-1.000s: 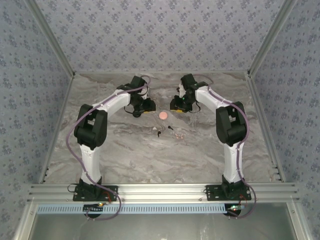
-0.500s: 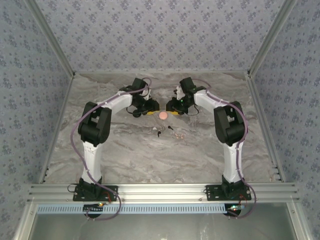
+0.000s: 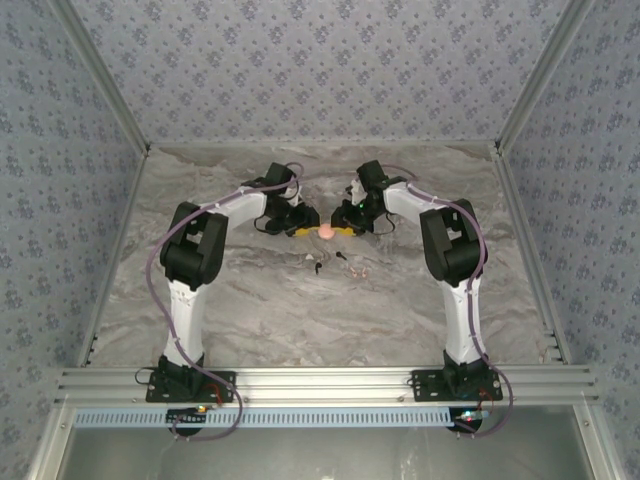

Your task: Insert wireless bluetooth earbuds into charging case

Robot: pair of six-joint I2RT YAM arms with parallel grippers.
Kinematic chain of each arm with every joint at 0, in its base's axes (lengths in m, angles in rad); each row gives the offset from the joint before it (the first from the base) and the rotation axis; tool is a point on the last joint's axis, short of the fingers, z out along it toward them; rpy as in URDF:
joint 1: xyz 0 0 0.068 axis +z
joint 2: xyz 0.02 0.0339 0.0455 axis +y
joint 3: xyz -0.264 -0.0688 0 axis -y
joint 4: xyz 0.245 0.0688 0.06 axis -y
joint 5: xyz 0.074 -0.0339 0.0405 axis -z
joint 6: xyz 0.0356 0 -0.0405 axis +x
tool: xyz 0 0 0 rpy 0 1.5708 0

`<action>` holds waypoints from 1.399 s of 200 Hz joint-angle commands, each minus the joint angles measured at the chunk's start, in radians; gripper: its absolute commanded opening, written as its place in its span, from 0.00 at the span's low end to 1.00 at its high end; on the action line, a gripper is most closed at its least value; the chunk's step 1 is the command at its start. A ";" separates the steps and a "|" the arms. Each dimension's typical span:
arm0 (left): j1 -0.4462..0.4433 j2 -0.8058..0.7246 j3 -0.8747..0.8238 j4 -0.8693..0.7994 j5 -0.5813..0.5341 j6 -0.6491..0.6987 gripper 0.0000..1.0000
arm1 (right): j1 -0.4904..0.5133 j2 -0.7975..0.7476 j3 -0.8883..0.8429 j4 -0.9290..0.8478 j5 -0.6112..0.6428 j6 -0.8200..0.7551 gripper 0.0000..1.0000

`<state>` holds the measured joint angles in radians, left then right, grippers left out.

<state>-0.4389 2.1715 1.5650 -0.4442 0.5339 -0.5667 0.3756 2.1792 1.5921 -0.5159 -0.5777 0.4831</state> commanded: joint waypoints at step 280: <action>-0.031 0.035 -0.060 0.184 0.128 -0.143 0.36 | -0.009 0.046 -0.010 0.020 -0.047 0.035 0.24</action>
<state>-0.4622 2.1994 1.5211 -0.2932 0.6312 -0.6849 0.3725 2.2089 1.5993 -0.4885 -0.6170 0.5087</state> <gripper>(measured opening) 0.361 0.239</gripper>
